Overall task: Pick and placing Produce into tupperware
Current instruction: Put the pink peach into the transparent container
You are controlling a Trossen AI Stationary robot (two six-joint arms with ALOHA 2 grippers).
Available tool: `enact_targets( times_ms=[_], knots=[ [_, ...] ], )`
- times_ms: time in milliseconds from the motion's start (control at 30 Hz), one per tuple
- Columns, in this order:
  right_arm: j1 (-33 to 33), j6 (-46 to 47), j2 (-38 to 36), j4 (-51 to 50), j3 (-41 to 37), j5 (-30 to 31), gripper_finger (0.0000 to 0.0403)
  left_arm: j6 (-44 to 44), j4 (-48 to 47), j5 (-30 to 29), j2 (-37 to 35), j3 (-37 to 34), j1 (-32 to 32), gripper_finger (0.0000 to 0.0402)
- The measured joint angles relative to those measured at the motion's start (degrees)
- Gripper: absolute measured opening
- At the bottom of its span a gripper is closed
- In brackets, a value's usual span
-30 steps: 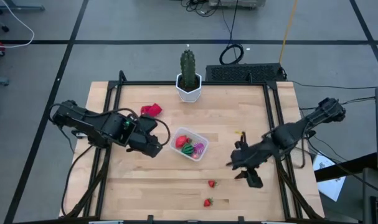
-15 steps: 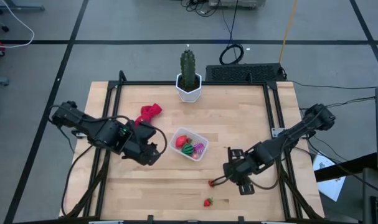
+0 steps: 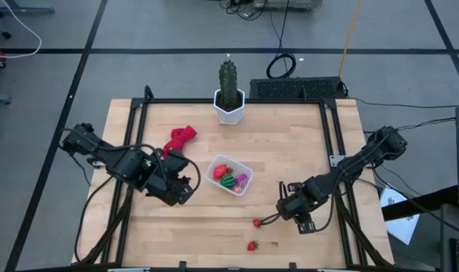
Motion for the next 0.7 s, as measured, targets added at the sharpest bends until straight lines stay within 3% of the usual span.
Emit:
enact_targets(
  times_ms=[700],
  knots=[
    [-0.4, -2.2, 0.0, 4.4, -0.1, -1.2, 0.0165, 0.4, -0.1, -1.7, 0.0, 0.0, 0.2, 0.0209]
  ],
)
